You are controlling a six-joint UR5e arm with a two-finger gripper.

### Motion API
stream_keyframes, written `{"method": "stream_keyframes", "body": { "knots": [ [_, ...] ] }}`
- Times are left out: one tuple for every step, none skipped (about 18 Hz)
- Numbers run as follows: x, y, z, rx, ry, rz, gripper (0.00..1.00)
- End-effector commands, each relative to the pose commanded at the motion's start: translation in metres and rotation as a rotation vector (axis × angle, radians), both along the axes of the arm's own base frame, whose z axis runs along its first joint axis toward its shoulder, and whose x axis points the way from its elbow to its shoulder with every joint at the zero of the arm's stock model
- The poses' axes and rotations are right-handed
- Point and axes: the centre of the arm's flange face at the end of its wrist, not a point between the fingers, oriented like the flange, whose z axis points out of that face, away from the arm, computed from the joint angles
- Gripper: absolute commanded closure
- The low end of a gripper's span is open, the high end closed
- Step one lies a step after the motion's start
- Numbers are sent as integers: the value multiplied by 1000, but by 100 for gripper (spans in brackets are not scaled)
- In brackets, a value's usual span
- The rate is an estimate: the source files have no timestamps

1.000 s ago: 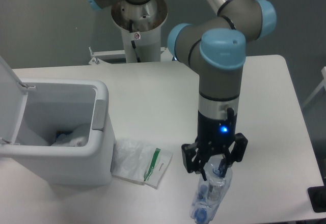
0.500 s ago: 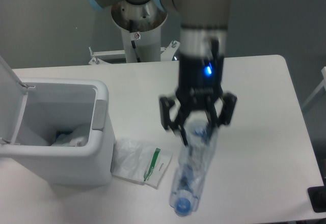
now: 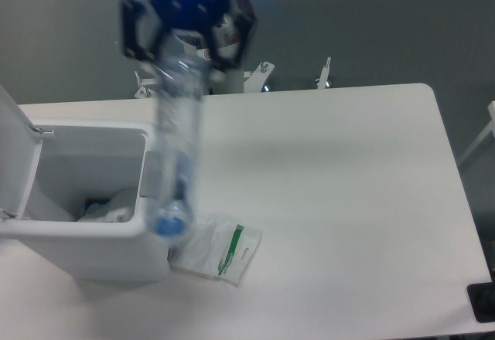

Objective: Place the trash in the trash can
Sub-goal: 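Carry the bottle over the trash bin and release it inside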

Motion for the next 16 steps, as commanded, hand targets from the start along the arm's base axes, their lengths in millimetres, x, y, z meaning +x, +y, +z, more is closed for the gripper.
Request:
{"method": "stream_keyframes", "body": {
  "knots": [
    [10,-1,-9,-12,-5,-19,51],
    [17,0,-15,-21,-6,-40,51],
    [27,6,-21,-29,-17,-70,51],
    [38,12,-24,-35,-25,-98,51],
    [41,18,-28,-44,-31,-112,51],
    [39,23,-35,-57,-45,-115,51],
    [37,27,-43,-75,-60,-116,51],
    [37,32,-54,-96,-77,-122,51],
    [35,35,-64,-112,-91,-123,51],
    [34,38,-77,-132,-103,-125,49],
    [33,40,-84,-144,-113,-127,44],
    [33,41,-87,-149,-116,-127,40],
    [31,44,-91,-156,-123,-126,35],
    [29,46,-94,-161,-124,-123,23],
    [27,49,-97,-167,-127,-122,7],
    [23,52,-101,-174,-136,-115,1]
  ]
}}
